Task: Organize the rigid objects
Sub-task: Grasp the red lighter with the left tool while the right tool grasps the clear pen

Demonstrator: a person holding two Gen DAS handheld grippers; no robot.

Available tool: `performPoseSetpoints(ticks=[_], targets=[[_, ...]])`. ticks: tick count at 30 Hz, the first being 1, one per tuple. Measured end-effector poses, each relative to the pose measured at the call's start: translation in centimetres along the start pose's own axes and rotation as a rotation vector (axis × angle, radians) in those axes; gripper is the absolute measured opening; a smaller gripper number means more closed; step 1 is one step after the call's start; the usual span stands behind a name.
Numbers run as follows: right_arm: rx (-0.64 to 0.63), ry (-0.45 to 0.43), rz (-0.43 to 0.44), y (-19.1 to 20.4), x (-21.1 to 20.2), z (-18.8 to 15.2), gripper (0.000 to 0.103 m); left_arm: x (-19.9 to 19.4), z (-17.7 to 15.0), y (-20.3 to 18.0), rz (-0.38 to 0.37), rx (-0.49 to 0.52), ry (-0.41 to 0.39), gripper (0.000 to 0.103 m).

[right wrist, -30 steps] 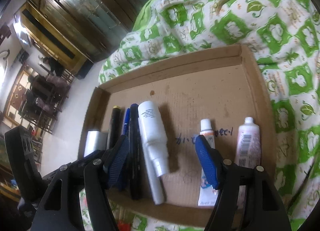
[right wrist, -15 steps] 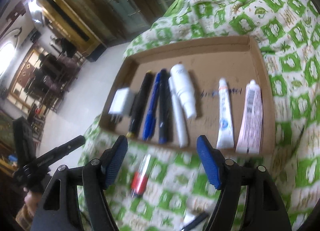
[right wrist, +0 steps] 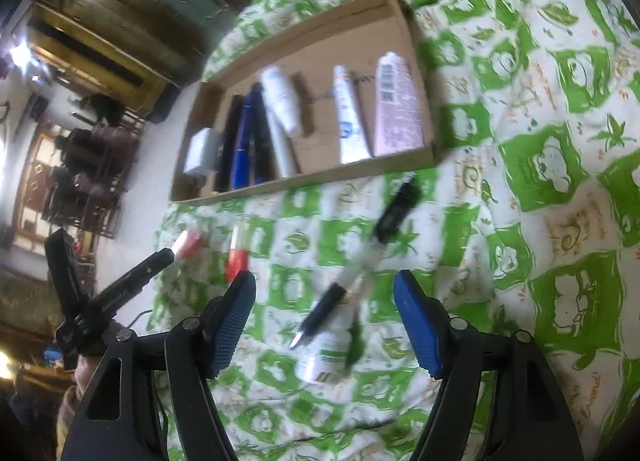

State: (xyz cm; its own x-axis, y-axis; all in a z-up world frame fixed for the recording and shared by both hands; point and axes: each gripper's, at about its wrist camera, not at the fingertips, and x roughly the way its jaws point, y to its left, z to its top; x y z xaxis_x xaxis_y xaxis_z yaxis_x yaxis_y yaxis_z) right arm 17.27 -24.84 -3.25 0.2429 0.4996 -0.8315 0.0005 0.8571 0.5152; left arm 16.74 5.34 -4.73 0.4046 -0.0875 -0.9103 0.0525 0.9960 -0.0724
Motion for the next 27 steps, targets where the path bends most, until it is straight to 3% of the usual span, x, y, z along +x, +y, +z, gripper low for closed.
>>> performPoseSetpoints(ticks=[2,4,10,20,22,24,27], targets=[[0.007,0.015,-0.025,-0.2,1.0,0.1,0.057,0.6,0.3,-1.0,0.037,0.068,0.009,0.051],[0.038,0.041,-0.009,-0.7,2.2,0.4,0.041,0.9,0.7,-1.7,0.051,0.114,0.011,0.052],[0.119,0.053,0.029,-1.8,3.6,0.9,0.020,1.7,1.9,-2.9,0.080,0.213,0.036,0.052],[0.100,0.046,0.030,-1.5,3.6,1.0,0.017,2.3,2.5,-7.5,0.137,0.445,0.037,0.052],[0.098,0.047,0.030,-1.2,3.8,0.9,0.017,2.5,2.0,-8.4,0.156,0.479,0.038,0.043],[0.094,0.047,0.030,-0.9,3.8,0.9,0.017,2.5,1.8,-8.7,0.152,0.471,0.036,0.018],[0.081,0.055,0.050,-0.7,3.9,0.8,0.017,1.7,0.9,-8.2,0.098,0.374,0.029,0.017]])
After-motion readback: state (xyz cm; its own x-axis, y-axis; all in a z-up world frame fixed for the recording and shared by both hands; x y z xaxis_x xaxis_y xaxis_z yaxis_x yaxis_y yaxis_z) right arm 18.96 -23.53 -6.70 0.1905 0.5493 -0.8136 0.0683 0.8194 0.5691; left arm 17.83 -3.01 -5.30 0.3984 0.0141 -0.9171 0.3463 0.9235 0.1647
